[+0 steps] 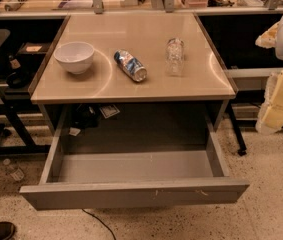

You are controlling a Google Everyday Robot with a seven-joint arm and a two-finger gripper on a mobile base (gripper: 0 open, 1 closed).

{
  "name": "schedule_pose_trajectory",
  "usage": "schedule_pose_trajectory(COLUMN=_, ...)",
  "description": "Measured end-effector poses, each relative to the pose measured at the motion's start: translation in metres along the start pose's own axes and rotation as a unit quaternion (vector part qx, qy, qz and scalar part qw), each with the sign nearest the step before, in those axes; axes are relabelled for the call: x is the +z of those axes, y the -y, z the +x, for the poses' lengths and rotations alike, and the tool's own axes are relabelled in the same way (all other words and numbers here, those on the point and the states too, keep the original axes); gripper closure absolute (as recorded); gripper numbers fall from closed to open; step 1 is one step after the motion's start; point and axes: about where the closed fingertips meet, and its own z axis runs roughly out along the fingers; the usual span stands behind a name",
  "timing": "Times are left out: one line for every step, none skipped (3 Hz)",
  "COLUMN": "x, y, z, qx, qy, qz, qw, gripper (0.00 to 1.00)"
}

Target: Place redbull can into top drawer

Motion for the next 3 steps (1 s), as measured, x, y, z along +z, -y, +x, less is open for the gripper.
schedule_pose_trajectory(x=-0.010, y=-0.006, z=-0.025, qx=-0.002, qy=-0.002, qz=-0.002, qw=1.0000, gripper=0.00)
schedule_pose_trajectory(x=-0.001, y=0.008, z=-0.082, qx=-0.024, qy=0.011, qz=-0.016, qw=0.9995, gripper=0.00)
schedule_pose_trajectory(x=-0.003, y=0.010, z=-0.086, qx=-0.026, qy=0.018, qz=-0.009, qw=0.9995, gripper=0.00)
